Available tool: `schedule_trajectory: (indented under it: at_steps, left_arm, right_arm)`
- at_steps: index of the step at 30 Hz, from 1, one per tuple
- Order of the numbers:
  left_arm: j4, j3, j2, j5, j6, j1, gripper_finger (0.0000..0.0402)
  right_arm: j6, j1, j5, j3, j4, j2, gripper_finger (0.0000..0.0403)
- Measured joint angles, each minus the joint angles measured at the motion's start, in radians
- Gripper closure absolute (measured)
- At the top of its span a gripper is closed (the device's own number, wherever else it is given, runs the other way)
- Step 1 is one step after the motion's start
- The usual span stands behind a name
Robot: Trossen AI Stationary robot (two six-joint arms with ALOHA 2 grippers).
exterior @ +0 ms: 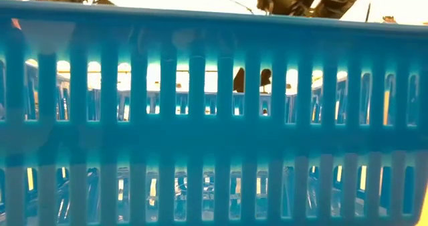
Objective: Pick & Place School Supplies
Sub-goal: Put the pink ticket punch into the left blue bin
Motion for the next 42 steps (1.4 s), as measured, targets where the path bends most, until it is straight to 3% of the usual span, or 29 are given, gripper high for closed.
schedule_trajectory:
  at_steps: [8, 13, 26, 42]
  left_arm:
    - [0.156, 0.004, 0.152, 0.037, 0.057, -0.113, 0.0215]
    - [0.161, 0.031, 0.226, 0.106, 0.081, -0.145, 0.0215]
    - [0.155, 0.151, 0.390, 0.116, 0.061, -0.157, 0.0215]
    - [0.141, 0.162, 0.421, 0.115, 0.056, -0.157, 0.0215]
  right_arm:
    - [0.081, -0.046, -0.092, 0.072, -0.116, 0.118, 0.0184]
    - [0.100, -0.066, -0.109, 0.083, -0.136, 0.169, 0.0185]
    - [0.098, -0.094, -0.159, 0.085, -0.111, 0.255, 0.0190]
    - [0.092, -0.109, -0.159, 0.085, -0.122, 0.268, 0.0246]
